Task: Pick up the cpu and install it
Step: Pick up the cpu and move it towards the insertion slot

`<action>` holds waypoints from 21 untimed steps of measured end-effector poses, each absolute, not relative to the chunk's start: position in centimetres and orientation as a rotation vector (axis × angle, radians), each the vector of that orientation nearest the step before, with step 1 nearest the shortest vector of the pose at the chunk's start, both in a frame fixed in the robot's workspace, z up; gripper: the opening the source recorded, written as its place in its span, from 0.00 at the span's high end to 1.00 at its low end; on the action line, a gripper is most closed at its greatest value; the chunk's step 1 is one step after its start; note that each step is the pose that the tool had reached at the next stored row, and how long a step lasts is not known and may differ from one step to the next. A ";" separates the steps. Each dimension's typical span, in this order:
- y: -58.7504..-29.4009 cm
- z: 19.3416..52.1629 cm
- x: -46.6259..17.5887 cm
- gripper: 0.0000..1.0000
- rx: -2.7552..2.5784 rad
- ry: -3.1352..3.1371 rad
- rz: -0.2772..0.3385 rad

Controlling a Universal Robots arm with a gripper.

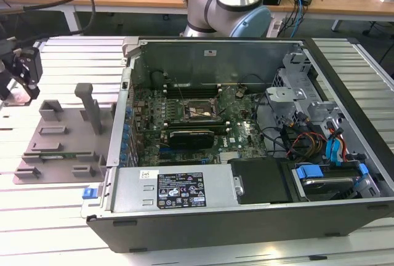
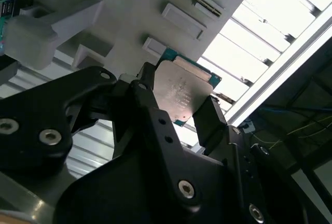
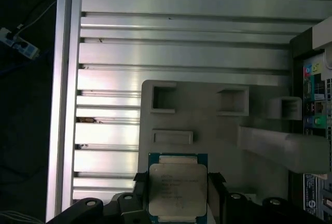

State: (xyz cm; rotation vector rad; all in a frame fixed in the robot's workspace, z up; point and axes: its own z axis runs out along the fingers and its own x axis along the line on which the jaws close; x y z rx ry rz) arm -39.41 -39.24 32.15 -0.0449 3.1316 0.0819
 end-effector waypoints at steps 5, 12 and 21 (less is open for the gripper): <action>-39.2 34.3 -39.4 0.45 -0.045 3.132 0.082; -39.1 37.0 -39.4 0.45 -0.045 3.132 0.082; -39.1 39.2 -39.4 0.45 -0.045 3.131 0.082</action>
